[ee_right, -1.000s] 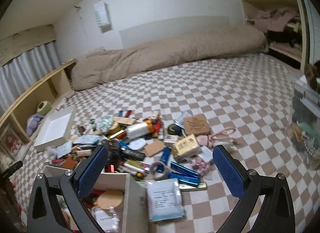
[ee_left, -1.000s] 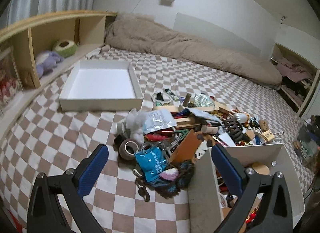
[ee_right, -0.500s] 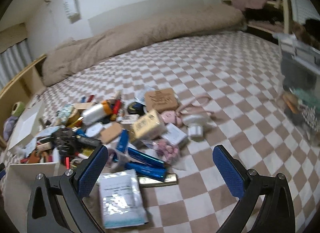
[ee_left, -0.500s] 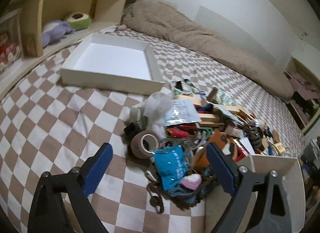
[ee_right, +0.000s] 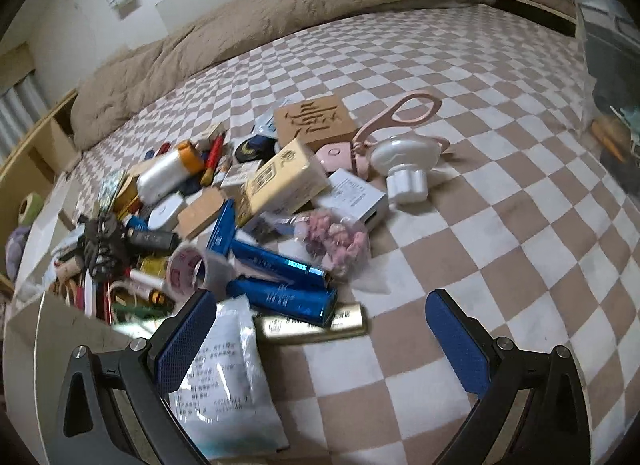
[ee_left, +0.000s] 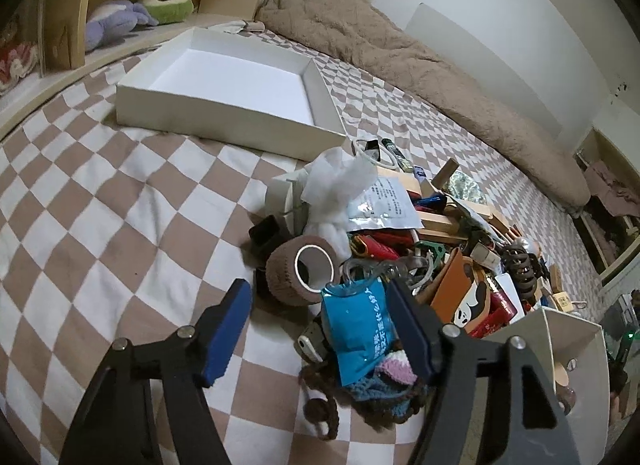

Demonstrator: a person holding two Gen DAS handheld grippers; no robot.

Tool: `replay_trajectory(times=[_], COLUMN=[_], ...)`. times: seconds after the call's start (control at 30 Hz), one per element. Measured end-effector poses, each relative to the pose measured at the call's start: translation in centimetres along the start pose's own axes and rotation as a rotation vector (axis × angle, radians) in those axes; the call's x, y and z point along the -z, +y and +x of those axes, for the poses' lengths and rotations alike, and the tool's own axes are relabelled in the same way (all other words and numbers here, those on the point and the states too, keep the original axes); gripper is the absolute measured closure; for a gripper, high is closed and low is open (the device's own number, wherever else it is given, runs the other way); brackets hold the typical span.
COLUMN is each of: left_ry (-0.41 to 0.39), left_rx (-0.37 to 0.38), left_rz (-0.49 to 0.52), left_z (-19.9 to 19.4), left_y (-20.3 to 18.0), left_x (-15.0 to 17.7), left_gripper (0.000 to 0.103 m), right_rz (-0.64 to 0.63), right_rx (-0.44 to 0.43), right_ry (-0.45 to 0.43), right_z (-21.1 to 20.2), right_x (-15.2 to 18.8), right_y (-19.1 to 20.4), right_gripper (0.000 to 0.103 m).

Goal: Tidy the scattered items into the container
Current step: 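Grasp the bagged pink candies with the right tool while the left tool grasps the brown tape roll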

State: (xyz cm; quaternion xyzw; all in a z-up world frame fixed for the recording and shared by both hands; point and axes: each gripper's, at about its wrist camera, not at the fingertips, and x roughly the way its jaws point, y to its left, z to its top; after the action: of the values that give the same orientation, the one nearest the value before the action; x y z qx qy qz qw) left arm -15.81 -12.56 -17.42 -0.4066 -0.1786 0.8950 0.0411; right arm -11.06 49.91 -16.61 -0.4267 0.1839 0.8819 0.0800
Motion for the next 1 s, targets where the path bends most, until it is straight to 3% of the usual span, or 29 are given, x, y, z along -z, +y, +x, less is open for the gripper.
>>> replay_trajectory(times=[0.43, 0.53, 0.57, 0.63, 0.67, 0.73, 0.83, 1.0], left_ry=[0.016, 0.019, 0.021, 0.025, 0.027, 0.031, 0.032, 0.033], left_rx=[0.023, 0.02, 0.021, 0.017, 0.011, 0.003, -0.007, -0.004], left_rz=[-0.033, -0.036, -0.043, -0.053, -0.053, -0.05, -0.043, -0.05], left_z=[2.2, 2.6, 2.8, 3.1, 3.3, 3.7, 4.0, 4.1], left_y=[0.2, 0.4, 0.6, 0.8, 0.8, 0.8, 0.7, 1.0], left_x=[-0.9, -1.0, -1.0, -1.1, -1.1, -1.1, -1.1, -1.1], left_gripper=[0.034, 0.034, 0.034, 0.034, 0.034, 0.035, 0.035, 0.035], right_rz=[-0.03, -0.011, -0.002, 0.001, 0.003, 0.002, -0.005, -0.028], right_rx=[0.074, 0.048, 0.04, 0.036, 0.033, 0.028, 0.006, 0.004], right_ry=[-0.021, -0.017, -0.007, 0.022, 0.025, 0.016, 0.003, -0.03], right_z=[2.8, 3.1, 3.4, 3.9, 4.0, 3.9, 3.7, 2.8], right_x=[-2.2, -2.3, -2.2, -2.1, -2.1, -2.0, -2.0, -1.9], right_y=[0.2, -0.3, -0.4, -0.5, -0.6, -0.6, -0.8, -0.6], right_gripper=[0.0, 0.002, 0.006, 0.031, 0.034, 0.052, 0.065, 0.076])
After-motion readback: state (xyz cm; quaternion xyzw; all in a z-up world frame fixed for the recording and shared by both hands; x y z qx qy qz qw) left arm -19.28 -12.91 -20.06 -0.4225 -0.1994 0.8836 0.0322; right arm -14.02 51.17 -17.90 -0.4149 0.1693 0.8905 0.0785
